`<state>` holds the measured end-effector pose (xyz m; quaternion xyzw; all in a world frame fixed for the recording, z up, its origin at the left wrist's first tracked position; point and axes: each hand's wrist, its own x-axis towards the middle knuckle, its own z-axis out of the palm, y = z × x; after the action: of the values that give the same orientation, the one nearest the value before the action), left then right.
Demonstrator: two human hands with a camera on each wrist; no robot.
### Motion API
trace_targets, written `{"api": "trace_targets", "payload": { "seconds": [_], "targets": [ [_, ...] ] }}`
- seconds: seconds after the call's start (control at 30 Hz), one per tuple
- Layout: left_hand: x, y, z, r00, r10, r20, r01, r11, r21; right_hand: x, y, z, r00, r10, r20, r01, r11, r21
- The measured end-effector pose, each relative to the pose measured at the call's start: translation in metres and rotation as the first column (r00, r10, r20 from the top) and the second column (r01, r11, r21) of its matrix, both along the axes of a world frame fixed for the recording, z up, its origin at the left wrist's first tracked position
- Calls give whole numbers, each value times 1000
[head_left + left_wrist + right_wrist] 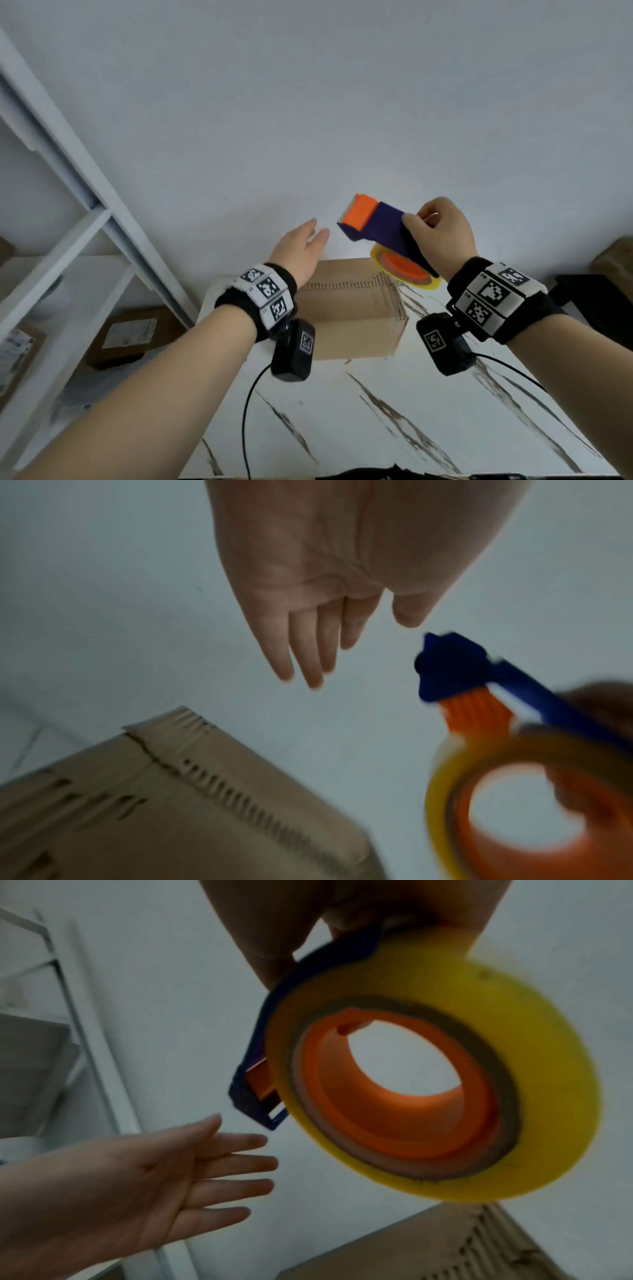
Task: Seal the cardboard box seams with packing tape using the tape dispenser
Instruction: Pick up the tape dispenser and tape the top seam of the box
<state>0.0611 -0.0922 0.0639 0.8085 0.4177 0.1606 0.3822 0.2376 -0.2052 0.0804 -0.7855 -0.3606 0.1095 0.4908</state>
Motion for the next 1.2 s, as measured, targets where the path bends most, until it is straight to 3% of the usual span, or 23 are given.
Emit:
{"api": "trace_targets", "payload": {
  "seconds": [0.13, 0.27, 0.43, 0.57, 0.77, 1.03, 1.2],
  "targets": [
    [-20, 4, 20, 960, 84, 268, 46, 894, -446, -27, -2, 6, 995, 80, 58, -79, 997, -9],
    [-45, 0, 20, 928, 125, 352, 100, 825, -556, -49, -3, 1, 986, 144, 80, -141, 989, -40],
    [-67, -1, 7, 943, 162, 291, 28, 832, -554, -72, -3, -4, 979, 180, 99, -176, 983, -55],
    [-80, 4, -1, 955, 201, 218, -88, 894, -439, -88, -1, -4, 962, 240, 133, -226, 967, -116],
    [-92, 11, -4, 961, 203, 188, -142, 944, -296, -97, 11, 4, 900, 323, 294, -250, 933, -260],
    [-82, 19, -15, 944, 277, 182, -217, 932, -290, -76, 30, 11, 807, 466, 362, -328, 864, -382],
    [-94, 35, -30, 868, 442, 226, -341, 862, -376, -47, 35, 7, 773, 500, 390, -303, 831, -466]
  ]
}}
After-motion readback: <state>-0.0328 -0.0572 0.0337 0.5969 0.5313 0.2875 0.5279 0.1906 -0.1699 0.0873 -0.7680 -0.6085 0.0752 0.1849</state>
